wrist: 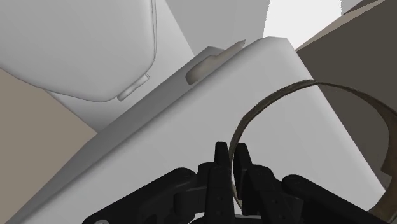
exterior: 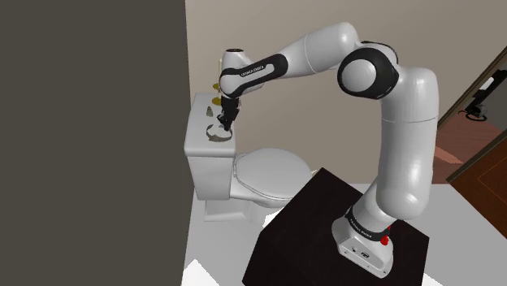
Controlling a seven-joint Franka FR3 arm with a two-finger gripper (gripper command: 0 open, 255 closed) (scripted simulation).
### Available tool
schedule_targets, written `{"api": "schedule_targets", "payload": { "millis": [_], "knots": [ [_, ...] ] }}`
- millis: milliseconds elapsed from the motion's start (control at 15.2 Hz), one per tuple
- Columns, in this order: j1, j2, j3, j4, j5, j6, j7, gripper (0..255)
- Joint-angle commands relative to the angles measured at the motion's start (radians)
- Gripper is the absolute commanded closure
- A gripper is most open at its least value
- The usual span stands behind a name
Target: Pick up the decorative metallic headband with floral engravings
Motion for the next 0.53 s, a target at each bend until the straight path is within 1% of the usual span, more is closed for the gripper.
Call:
{"api": "schedule_targets", "payload": {
  "millis": [0,330,462],
  "knots": [
    [0.001,-0.015,0.001,0.006,0.0,-0.021,0.002,255],
    [0.0,-0.046,0.001,0.027,0.001,-0.074,0.003,255],
    [0.0,-0.047,0.001,0.028,0.001,-0.076,0.004,255]
  ]
}}
